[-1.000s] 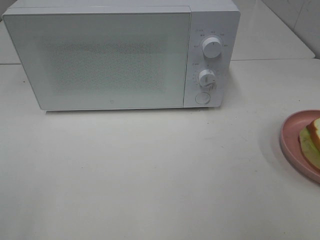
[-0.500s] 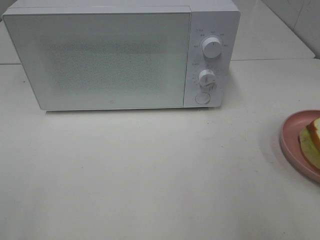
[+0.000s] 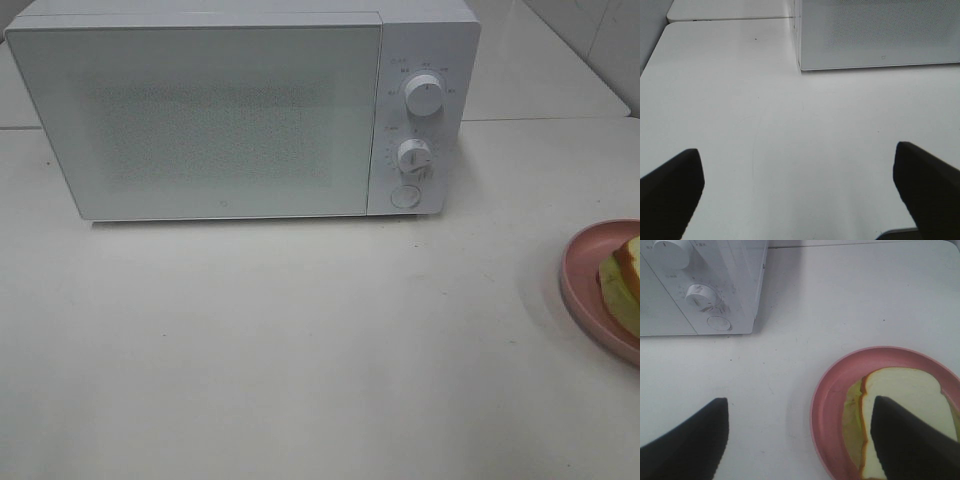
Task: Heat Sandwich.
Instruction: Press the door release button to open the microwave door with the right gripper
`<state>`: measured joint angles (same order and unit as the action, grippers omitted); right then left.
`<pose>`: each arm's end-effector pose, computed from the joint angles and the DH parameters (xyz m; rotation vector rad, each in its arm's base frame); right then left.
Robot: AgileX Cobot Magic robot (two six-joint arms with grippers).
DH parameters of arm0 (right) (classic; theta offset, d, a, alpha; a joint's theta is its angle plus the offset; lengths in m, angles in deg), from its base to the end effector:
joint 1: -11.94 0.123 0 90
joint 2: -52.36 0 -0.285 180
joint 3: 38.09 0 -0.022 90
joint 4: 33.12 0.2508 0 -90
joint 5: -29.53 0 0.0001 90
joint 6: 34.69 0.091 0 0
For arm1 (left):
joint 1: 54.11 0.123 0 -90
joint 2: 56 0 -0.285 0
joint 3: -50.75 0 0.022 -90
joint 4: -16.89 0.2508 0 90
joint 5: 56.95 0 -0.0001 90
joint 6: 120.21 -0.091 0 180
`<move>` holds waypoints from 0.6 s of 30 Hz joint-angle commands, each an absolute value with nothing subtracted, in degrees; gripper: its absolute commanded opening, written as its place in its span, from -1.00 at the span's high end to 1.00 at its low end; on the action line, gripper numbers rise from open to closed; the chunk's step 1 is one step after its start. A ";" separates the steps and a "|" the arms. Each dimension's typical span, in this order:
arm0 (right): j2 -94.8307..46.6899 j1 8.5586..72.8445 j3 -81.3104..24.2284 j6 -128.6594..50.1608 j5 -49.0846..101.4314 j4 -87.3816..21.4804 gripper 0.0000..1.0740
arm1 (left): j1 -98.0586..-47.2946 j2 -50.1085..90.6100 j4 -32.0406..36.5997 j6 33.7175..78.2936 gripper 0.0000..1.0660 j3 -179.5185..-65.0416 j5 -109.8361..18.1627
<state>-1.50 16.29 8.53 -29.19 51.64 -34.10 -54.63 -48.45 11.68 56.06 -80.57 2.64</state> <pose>0.1587 0.0115 0.2801 0.0083 2.1407 0.0845 -0.0046 -0.0071 0.2787 0.0780 2.0174 -0.0729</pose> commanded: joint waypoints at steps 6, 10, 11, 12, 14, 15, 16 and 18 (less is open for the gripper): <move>-8.72 15.89 8.19 -29.59 43.39 -34.04 -0.40 | -54.51 -49.94 11.68 56.06 -0.83 -80.40 2.46; -12.55 15.89 8.19 -29.59 39.90 -34.04 -0.40 | -54.51 -49.94 11.68 56.06 -0.83 -80.40 2.46; -14.27 15.89 8.19 -29.59 38.18 -34.04 -0.40 | -54.51 -49.94 11.68 56.06 -0.83 -80.40 2.46; -14.27 15.89 8.19 -29.59 38.18 -34.04 -0.40 | -54.51 -49.94 11.68 56.06 -0.83 -80.40 2.46; -15.88 15.89 8.19 -29.59 36.63 -34.04 -0.40 | -54.51 -49.94 11.68 56.06 -0.83 -80.40 2.46; -16.74 15.89 8.19 -29.59 35.89 -34.04 -0.40 | -54.51 -49.94 11.68 56.06 -0.83 -80.40 2.46; -18.40 15.89 8.19 -29.48 34.17 -34.04 -0.40 | -54.51 -49.94 11.68 56.06 -0.83 -80.40 2.46; -19.26 15.89 8.19 -29.37 33.08 -34.04 -0.40 | -54.51 -49.94 11.68 56.06 -0.83 -80.40 2.46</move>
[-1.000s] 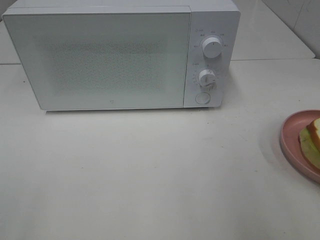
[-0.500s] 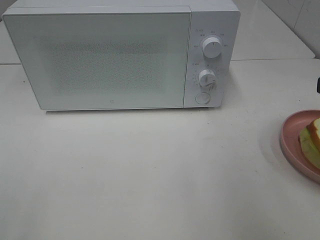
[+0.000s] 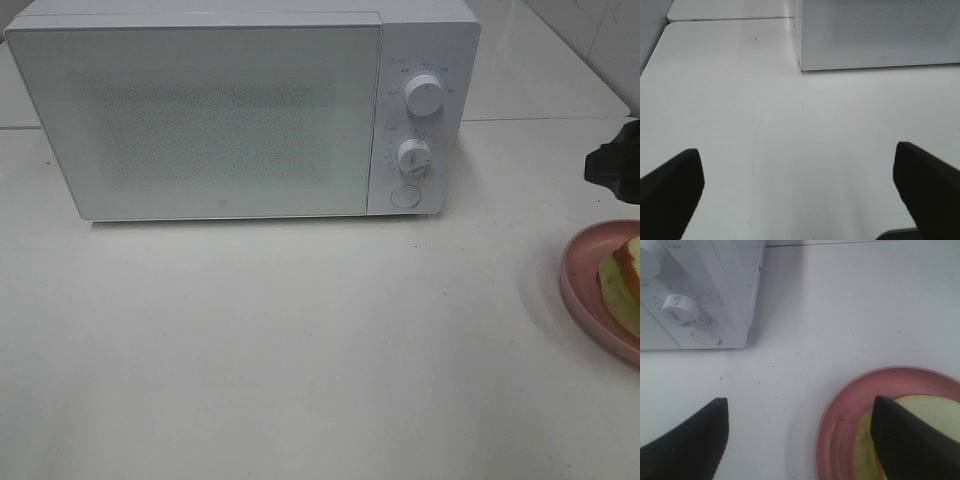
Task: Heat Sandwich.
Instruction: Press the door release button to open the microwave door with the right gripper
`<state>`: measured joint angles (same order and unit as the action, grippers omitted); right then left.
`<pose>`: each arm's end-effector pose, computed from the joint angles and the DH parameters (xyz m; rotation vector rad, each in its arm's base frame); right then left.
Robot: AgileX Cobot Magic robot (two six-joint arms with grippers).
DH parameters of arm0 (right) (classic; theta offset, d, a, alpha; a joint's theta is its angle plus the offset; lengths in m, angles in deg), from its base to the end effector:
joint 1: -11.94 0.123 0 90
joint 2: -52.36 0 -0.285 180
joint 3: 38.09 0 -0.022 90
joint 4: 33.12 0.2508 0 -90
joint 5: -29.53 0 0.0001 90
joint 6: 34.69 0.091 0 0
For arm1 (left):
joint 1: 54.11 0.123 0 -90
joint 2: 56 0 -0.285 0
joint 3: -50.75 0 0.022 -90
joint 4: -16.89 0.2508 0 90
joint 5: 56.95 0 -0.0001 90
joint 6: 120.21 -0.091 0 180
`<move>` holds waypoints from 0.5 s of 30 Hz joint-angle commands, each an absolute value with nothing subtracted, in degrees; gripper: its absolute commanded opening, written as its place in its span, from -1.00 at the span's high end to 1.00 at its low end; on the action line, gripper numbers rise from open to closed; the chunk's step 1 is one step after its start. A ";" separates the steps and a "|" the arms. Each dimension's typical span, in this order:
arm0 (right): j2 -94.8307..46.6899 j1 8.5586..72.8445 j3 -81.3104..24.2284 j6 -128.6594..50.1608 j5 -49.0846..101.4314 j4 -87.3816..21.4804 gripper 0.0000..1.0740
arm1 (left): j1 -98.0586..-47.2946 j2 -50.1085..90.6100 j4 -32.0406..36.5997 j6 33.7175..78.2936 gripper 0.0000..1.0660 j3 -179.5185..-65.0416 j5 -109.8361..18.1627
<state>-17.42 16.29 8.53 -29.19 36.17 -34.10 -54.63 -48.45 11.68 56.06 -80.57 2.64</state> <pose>0.2116 0.0159 0.2489 0.0045 2.1487 0.0881 -0.0046 -0.0071 0.2787 0.0780 2.0174 -0.0729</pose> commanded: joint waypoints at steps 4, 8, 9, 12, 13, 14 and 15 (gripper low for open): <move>-21.66 15.89 8.19 -29.31 29.53 -34.04 -0.40 | -54.51 -49.94 11.68 56.06 -0.83 -80.40 2.46; -23.67 15.89 8.19 -29.31 25.51 -34.04 -0.40 | -54.51 -49.94 11.68 56.06 -0.83 -80.40 2.46; -24.18 15.89 8.19 -29.31 24.43 -34.04 -0.40 | -54.51 -49.94 11.68 56.06 -0.83 -80.40 2.46; -25.50 16.06 8.19 -29.37 21.05 -33.98 -0.40 | -54.51 -49.94 11.68 56.06 -0.83 -80.40 2.46; -25.50 16.06 8.19 -29.37 21.05 -33.98 -0.40 | -54.51 -49.94 11.68 56.06 -0.83 -80.40 2.46; -25.67 16.06 8.47 -29.37 19.90 -33.92 -0.40 | -54.51 -49.94 11.68 56.06 -0.83 -80.40 2.46; -25.67 16.06 8.87 -29.37 18.87 -33.87 -0.40 | -54.51 -49.94 11.68 56.06 -0.83 -80.40 2.46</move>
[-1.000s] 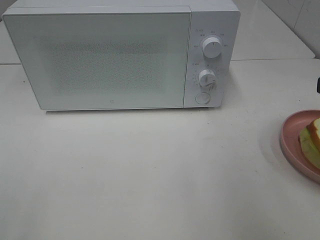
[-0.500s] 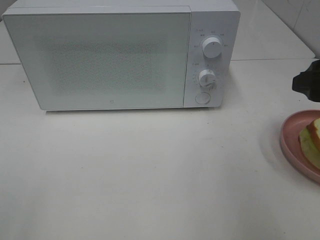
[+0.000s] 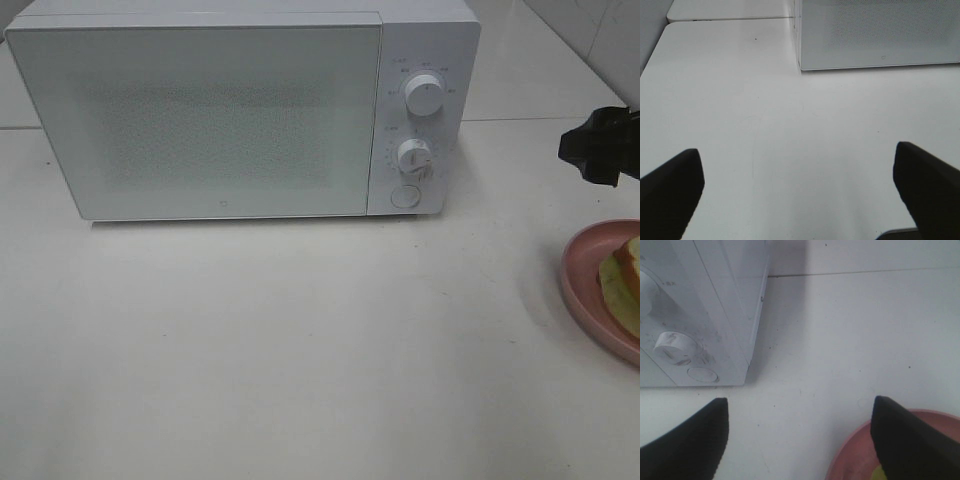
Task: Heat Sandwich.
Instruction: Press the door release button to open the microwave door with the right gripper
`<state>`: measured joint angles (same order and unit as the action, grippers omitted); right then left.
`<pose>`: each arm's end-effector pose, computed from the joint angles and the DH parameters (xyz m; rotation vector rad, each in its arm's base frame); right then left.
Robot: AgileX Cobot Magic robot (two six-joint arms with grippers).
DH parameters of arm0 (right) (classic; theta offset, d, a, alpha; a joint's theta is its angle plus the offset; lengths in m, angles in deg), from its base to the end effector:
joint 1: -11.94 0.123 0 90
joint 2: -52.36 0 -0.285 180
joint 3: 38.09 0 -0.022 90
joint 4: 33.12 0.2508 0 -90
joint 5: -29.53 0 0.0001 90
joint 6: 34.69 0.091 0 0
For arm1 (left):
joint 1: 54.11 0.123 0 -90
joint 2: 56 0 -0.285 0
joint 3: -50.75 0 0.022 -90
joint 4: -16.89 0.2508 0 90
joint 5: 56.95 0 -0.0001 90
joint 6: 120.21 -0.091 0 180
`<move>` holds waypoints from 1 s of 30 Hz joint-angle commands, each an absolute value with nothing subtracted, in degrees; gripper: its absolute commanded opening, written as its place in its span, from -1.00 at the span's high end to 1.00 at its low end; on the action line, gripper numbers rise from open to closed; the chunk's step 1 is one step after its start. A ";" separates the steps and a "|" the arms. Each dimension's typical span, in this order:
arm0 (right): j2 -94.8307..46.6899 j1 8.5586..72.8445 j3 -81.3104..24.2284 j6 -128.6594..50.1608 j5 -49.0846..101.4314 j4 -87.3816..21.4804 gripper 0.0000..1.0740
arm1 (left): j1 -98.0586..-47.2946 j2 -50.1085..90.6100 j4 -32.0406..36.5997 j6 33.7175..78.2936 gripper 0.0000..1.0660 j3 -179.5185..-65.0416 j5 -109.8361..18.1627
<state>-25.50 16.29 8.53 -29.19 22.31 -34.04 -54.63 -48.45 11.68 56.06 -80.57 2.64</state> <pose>0.2394 0.0184 0.2360 0.0030 2.0480 0.0993 -0.0046 -0.0071 0.2787 0.0780 2.0174 -0.0729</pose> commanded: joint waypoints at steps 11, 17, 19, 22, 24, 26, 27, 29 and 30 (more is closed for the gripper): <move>-25.85 21.51 16.67 -35.84 3.97 -26.02 -0.40 | -54.51 -49.94 11.68 56.06 -0.83 -80.40 2.46; -25.90 27.58 18.61 -43.46 -2.79 -19.43 -0.40 | -54.51 -49.94 11.68 56.06 -0.83 -80.40 2.46; -26.59 30.56 19.47 -49.25 -7.43 -14.62 -0.40 | -54.51 -49.94 11.68 56.06 -0.83 -80.40 2.46; -27.74 32.74 19.70 -51.94 -10.47 -10.95 -0.40 | -54.51 -49.94 11.68 56.06 -0.83 -80.40 2.46; -30.43 35.83 19.76 -54.58 -15.11 -5.85 -0.40 | -54.51 -49.94 11.68 56.06 -0.83 -80.40 2.46; -32.78 37.95 19.76 -55.38 -18.32 -3.10 -0.40 | -54.51 -49.94 11.68 56.06 -0.83 -80.40 2.46; -32.78 37.95 19.76 -55.38 -18.32 -3.10 -0.40 | -54.51 -49.94 11.68 56.06 -0.83 -80.40 2.46; -36.33 41.39 19.76 -55.32 -23.30 0.57 -0.40 | -54.51 -49.94 11.68 56.06 -0.83 -80.40 2.46; -37.36 42.48 19.76 -55.32 -24.96 1.66 -0.40 | -54.51 -49.94 11.68 56.06 -0.83 -80.40 2.46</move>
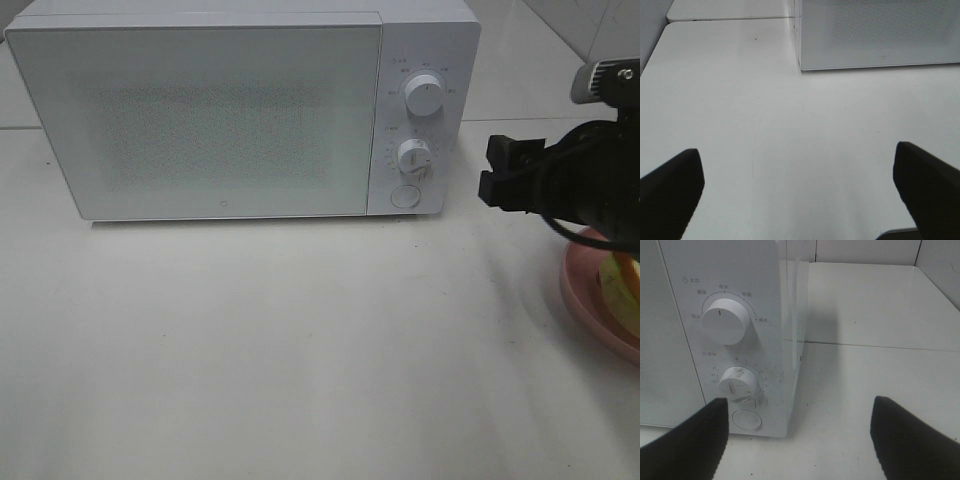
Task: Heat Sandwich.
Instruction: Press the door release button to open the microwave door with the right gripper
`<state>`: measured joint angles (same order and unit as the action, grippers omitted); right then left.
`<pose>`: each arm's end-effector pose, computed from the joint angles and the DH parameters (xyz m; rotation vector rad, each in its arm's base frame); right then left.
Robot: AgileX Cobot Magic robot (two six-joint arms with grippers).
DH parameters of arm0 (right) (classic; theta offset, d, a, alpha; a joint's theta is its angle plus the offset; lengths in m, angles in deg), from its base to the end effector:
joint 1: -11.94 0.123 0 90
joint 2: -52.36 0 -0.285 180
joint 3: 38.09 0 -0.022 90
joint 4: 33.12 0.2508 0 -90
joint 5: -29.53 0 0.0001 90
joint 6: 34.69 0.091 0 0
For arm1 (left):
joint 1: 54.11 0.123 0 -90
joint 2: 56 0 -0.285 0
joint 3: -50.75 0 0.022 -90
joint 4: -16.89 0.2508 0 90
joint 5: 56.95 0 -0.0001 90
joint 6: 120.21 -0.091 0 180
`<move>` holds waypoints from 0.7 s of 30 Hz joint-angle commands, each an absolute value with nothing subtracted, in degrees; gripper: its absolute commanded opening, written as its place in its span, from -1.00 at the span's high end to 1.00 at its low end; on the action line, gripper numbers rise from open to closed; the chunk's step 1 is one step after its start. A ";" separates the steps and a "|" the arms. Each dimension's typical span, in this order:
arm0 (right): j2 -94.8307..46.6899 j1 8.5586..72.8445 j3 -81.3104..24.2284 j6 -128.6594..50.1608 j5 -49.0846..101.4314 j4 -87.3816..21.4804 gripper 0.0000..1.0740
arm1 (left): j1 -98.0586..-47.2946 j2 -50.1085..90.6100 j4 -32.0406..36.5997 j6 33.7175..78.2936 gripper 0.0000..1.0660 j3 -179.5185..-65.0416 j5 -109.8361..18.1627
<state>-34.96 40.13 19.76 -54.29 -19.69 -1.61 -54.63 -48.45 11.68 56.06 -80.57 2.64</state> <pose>0.2198 0.0770 0.1991 -0.0986 1.7363 0.0326 -0.0046 -0.0071 0.2787 0.0780 2.0174 -0.0729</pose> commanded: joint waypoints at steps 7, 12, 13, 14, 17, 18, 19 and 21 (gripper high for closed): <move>-45.10 48.72 19.42 -55.09 -33.56 8.07 -0.40 | -54.51 -49.94 11.68 56.06 -0.83 -80.40 2.46; -49.51 51.47 16.95 -55.09 -34.76 11.11 -0.40 | -54.51 -49.94 11.68 56.06 -0.83 -80.40 2.46; -50.43 51.93 16.26 -55.09 -34.70 11.63 -0.40 | -54.51 -49.94 11.68 56.06 -0.83 -80.40 2.46; -51.23 52.39 15.63 -55.09 -34.70 12.37 -0.40 | -54.51 -49.94 11.68 56.06 -0.83 -80.40 2.46; -53.23 53.65 13.97 -55.09 -34.76 14.38 -0.40 | -54.51 -49.94 11.68 56.06 -0.83 -80.40 2.46; -53.86 53.99 13.46 -55.09 -34.76 14.78 -0.40 | -54.51 -49.94 11.68 56.06 -0.83 -80.40 2.46; -54.44 54.22 13.06 -55.09 -34.76 15.12 -0.40 | -54.51 -49.94 11.68 56.06 -0.83 -80.40 2.46; -55.24 54.74 12.43 -55.09 -34.70 15.52 -0.40 | -54.51 -49.94 11.68 56.06 -0.83 -80.40 2.46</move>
